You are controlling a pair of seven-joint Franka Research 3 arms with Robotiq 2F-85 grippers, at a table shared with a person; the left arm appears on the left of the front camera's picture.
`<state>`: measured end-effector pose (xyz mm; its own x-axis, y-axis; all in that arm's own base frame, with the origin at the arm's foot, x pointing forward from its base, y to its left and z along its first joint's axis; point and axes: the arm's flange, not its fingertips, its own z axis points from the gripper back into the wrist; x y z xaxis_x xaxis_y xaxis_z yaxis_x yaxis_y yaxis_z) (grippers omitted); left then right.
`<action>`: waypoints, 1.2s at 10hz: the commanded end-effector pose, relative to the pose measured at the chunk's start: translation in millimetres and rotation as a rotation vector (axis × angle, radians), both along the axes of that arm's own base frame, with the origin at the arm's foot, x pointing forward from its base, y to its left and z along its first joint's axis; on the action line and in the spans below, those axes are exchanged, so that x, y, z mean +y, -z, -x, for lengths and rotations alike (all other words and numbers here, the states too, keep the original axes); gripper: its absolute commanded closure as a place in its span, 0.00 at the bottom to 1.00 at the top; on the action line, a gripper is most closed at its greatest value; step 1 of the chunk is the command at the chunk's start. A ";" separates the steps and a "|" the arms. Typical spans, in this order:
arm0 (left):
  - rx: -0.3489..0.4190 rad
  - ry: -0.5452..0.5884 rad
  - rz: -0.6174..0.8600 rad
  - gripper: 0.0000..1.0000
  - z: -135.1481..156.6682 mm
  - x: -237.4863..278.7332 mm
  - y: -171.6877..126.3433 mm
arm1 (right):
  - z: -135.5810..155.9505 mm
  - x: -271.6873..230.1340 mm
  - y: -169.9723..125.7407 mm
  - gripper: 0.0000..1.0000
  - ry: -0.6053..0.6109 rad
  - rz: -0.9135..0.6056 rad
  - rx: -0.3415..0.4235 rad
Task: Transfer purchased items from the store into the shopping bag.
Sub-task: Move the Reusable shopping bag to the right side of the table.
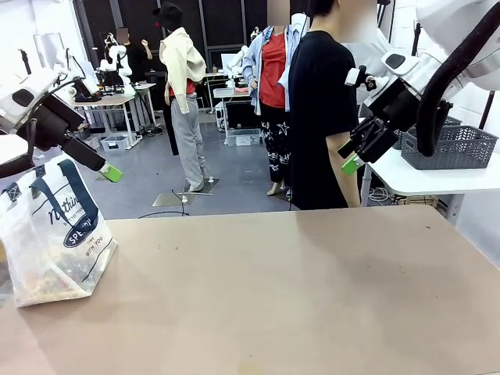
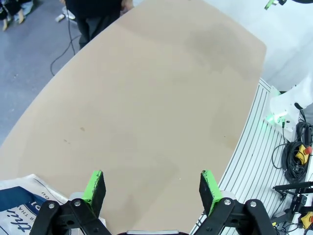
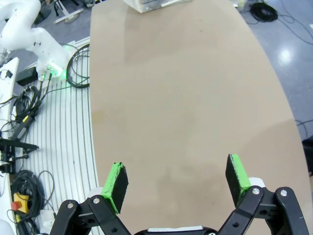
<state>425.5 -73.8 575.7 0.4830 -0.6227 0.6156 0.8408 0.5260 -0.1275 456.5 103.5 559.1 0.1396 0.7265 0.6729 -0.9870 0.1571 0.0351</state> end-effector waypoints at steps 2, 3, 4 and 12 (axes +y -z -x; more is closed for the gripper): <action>0.004 0.008 0.014 0.00 -0.6 0.6 -0.1 | 0.8 0.4 0.3 0.00 -0.005 -0.004 0.007; 0.004 0.008 0.014 0.00 -0.6 0.6 -0.1 | 0.8 0.4 0.3 0.00 -0.005 -0.004 0.007; 0.004 0.008 0.014 0.00 -0.6 0.6 -0.1 | 0.8 0.4 0.3 0.00 -0.005 -0.004 0.007; 0.004 0.008 0.014 0.00 -0.6 0.6 -0.1 | 0.8 0.4 0.3 0.00 -0.005 -0.004 0.007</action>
